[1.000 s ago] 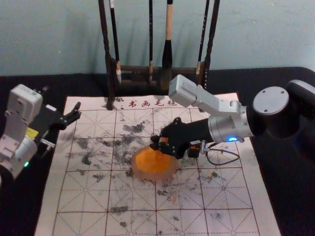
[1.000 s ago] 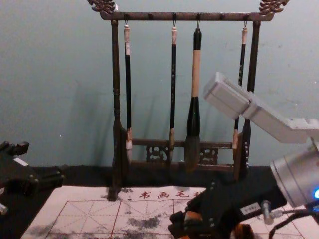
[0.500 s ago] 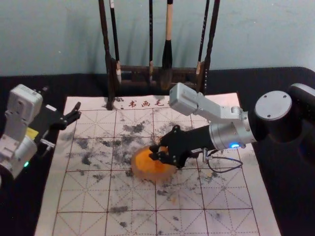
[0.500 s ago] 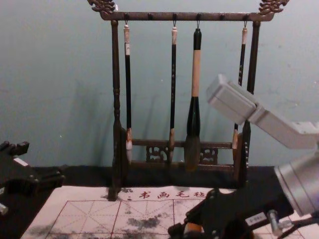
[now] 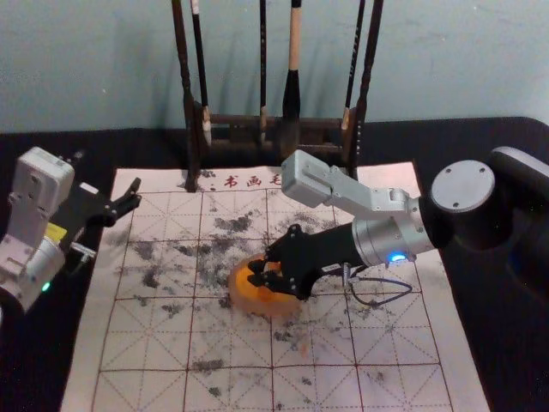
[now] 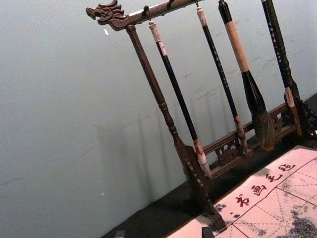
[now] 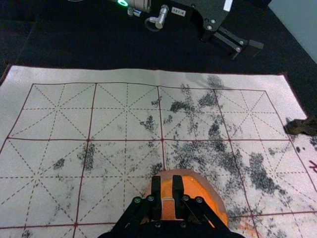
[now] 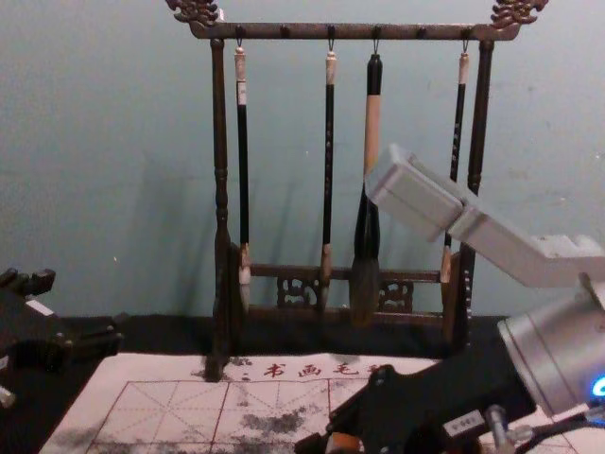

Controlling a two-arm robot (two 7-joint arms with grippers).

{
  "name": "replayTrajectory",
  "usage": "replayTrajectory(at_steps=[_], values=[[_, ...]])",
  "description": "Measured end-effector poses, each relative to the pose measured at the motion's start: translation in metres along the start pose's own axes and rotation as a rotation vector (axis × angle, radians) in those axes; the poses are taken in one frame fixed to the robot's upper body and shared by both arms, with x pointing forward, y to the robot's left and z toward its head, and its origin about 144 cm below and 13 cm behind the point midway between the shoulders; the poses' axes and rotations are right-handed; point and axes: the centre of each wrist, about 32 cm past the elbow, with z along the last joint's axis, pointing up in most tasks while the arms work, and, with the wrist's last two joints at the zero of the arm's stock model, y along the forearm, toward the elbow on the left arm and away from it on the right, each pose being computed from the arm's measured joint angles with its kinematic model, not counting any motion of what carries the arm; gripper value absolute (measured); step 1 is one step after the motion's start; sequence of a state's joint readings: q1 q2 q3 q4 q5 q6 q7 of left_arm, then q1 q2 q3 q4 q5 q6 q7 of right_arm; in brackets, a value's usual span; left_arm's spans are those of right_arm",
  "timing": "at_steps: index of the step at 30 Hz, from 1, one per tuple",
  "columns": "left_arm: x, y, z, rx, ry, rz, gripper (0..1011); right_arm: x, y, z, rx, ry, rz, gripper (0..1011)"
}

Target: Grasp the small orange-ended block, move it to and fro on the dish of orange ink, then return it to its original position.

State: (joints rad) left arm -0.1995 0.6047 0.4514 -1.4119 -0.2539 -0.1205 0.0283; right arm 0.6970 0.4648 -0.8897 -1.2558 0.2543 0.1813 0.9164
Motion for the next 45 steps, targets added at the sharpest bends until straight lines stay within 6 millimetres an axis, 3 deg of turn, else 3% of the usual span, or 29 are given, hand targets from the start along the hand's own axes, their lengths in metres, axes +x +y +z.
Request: replayTrajectory(at_steps=[18,45], values=[[0.000,0.000,0.000,0.000,0.000,0.000,1001,0.012,0.012,0.002,0.007,0.016,-0.025,119],[0.000,0.000,0.000,0.000,0.000,0.000,1001,0.020,0.001,-0.002,-0.006,0.024,-0.082,119]])
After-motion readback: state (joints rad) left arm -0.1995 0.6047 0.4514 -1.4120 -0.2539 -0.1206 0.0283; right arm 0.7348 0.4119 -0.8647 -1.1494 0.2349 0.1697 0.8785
